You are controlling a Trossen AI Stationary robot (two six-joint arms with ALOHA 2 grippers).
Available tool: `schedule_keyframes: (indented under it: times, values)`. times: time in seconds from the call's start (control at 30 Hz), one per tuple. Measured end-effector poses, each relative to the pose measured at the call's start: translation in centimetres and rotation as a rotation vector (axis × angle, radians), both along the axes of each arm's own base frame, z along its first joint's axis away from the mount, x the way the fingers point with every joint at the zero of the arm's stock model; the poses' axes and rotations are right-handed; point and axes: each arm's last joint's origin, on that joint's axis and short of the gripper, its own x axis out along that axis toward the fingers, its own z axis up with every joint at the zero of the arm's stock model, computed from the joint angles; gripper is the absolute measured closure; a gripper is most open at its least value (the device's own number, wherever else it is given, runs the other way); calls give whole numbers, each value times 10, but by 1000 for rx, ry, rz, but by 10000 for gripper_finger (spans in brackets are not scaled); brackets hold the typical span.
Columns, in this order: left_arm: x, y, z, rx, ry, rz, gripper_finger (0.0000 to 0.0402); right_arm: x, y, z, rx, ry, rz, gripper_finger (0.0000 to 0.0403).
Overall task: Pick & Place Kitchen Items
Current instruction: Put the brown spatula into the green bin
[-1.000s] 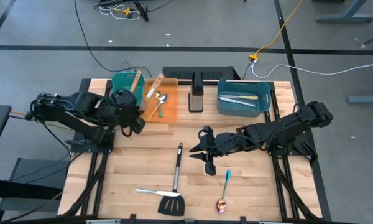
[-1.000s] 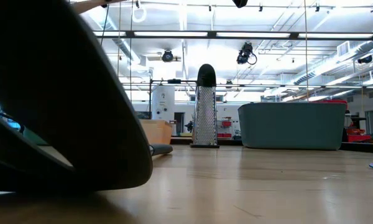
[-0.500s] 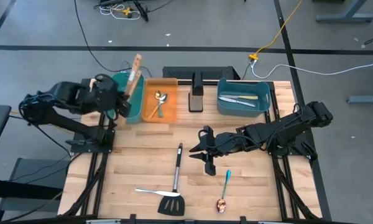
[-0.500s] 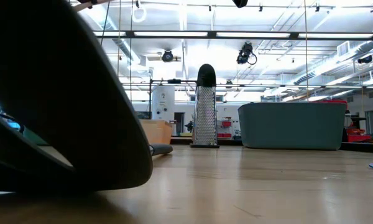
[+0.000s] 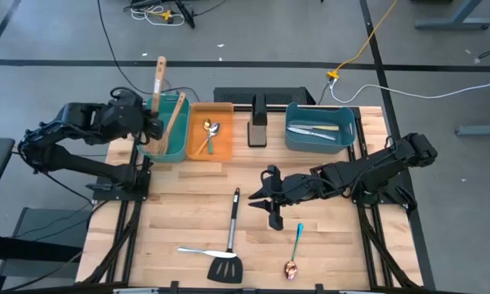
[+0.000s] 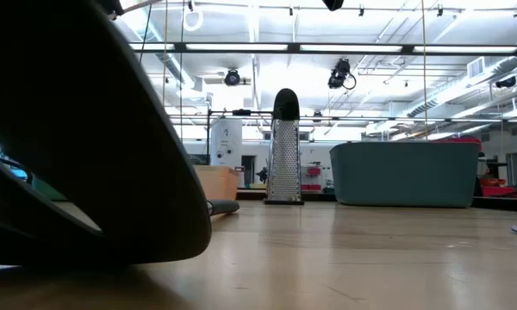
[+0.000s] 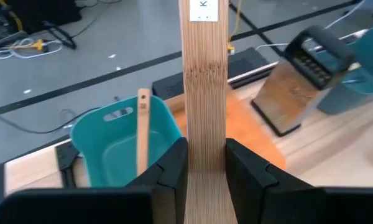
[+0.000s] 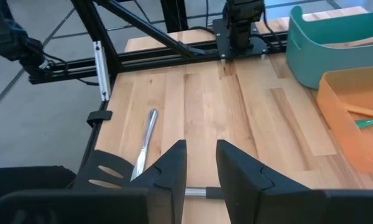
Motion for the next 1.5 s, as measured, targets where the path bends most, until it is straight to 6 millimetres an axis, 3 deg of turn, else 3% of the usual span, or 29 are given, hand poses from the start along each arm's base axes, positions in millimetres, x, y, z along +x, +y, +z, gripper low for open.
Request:
schedule_keyframes:
  times: [0.87, 1.07, 1.27, 1.5]
  values:
    - [-3, 19, -8, 6, 72, 142, 312, 0, -1, 0, 4, -1, -25, 305]
    - [6, 30, -29, 26, 92, 148, 312, 0, -2, 0, -14, -7, -51, 305]
    - [2, 44, -54, -6, 170, 236, 312, -1, 0, 0, -10, 1, -42, 305]
    - [5, 59, -71, 13, 69, 218, 312, -1, 0, -1, -15, 2, -40, 305]
